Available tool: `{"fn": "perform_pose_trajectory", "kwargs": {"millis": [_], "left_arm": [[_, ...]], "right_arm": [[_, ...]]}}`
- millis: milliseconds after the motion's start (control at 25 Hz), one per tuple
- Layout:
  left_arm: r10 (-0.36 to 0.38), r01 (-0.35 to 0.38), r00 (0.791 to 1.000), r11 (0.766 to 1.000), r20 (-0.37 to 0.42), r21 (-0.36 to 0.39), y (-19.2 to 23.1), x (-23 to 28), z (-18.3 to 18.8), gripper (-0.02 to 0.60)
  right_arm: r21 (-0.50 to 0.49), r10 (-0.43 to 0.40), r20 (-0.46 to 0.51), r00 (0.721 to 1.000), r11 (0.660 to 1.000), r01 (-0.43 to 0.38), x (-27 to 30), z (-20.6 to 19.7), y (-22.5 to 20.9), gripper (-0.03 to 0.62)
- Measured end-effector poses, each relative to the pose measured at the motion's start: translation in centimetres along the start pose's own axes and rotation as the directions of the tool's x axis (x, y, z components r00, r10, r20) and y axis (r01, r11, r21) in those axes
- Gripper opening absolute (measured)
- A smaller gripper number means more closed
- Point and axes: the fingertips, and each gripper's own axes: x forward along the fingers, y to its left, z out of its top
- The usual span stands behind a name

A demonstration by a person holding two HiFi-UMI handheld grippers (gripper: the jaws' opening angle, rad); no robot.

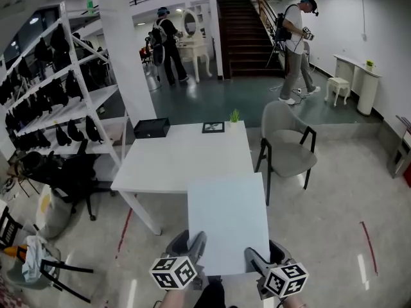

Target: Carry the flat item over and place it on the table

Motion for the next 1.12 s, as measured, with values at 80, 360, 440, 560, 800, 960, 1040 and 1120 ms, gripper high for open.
{"fn": "perform_pose_trajectory", "kwargs": {"millis": [80, 360, 440, 560, 800, 960, 1040, 1120], "left_arm": [[0.002, -0.002, 1.0, 1.0, 0.002, -0.004, 0.6, 1.4, 0.5, 0.23], [-0.004, 0.004, 1.0, 1.0, 0.005, -0.008, 4.1, 7.5, 2.1, 0.23], [-0.004, 0.004, 1.0, 1.0, -0.002, -0.008, 5.5, 9.3, 2.9, 0.23], [-0.007, 0.007, 1.0, 1.0, -0.008, -0.013, 7.4, 12.0, 4.3, 0.23], [-0.027, 0.027, 1.0, 0.999, -0.016, -0.022, 10.7, 18.3, 7.5, 0.23], [-0.04, 0.04, 0.999, 0.999, -0.017, -0.019, 12.5, 21.5, 9.4, 0.23], [-0.047, 0.047, 0.999, 0.999, -0.017, -0.017, 13.4, 22.8, 10.3, 0.23], [-0.053, 0.053, 0.998, 0.998, -0.015, -0.017, 14.1, 24.1, 11.1, 0.23]], "right_arm": [[-0.005, 0.0, -0.004, 1.0, 1.0, 0.0, 1.4, 0.6, -0.6, 0.309], [-0.016, -0.02, -0.002, 1.0, 1.0, 0.02, 7.9, 2.2, -2.9, 0.31], [-0.01, -0.025, -0.008, 1.0, 1.0, 0.025, 10.1, 2.5, -3.2, 0.308], [-0.002, -0.03, -0.014, 0.999, 1.0, 0.03, 13.4, 3.6, -3.6, 0.308], [-0.001, -0.044, -0.001, 0.999, 0.999, 0.044, 20.1, 6.7, -5.4, 0.308], [-0.003, -0.059, 0.005, 0.998, 0.998, 0.059, 23.5, 8.4, -6.0, 0.309], [-0.002, -0.068, 0.011, 0.998, 0.998, 0.068, 25.1, 9.1, -6.1, 0.308], [-0.005, -0.074, 0.015, 0.997, 0.997, 0.074, 26.4, 9.8, -6.4, 0.31]]}}
